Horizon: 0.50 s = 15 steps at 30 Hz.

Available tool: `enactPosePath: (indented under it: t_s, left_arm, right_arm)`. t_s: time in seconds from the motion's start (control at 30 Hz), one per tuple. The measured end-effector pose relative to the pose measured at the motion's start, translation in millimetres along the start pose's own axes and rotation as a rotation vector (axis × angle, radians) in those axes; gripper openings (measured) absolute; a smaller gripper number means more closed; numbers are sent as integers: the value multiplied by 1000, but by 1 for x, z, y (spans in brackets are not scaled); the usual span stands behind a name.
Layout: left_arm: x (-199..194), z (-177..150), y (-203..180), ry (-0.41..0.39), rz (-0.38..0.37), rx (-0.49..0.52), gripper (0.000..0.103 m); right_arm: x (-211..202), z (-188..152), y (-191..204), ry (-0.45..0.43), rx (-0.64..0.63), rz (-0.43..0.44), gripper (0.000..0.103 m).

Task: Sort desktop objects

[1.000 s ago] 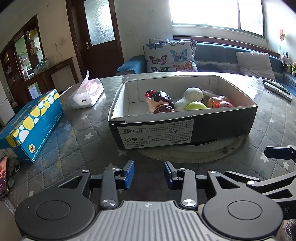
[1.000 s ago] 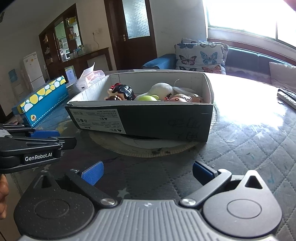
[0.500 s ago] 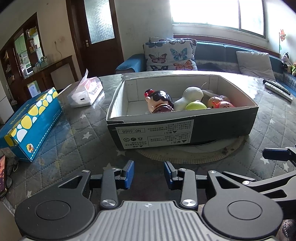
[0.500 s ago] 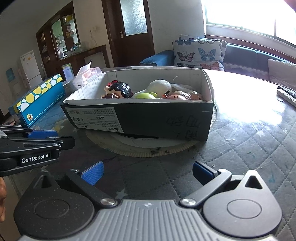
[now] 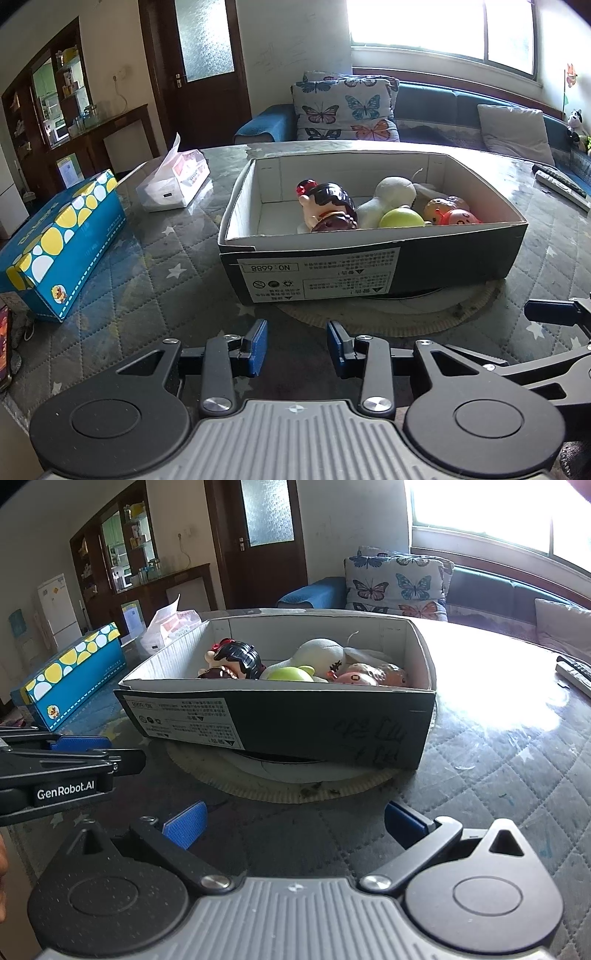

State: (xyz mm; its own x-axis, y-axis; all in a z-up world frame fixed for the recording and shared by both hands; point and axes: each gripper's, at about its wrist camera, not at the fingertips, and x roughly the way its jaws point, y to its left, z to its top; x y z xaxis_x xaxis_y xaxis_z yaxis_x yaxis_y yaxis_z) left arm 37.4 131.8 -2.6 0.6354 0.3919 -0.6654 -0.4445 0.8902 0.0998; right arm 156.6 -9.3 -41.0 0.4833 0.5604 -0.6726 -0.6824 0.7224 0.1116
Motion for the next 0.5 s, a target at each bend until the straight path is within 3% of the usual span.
enactPosePath:
  t_s: [0.5]
  left_arm:
    - [9, 3, 1, 19, -1, -5, 38]
  right_arm:
    - [12, 6, -1, 22, 0, -10, 103]
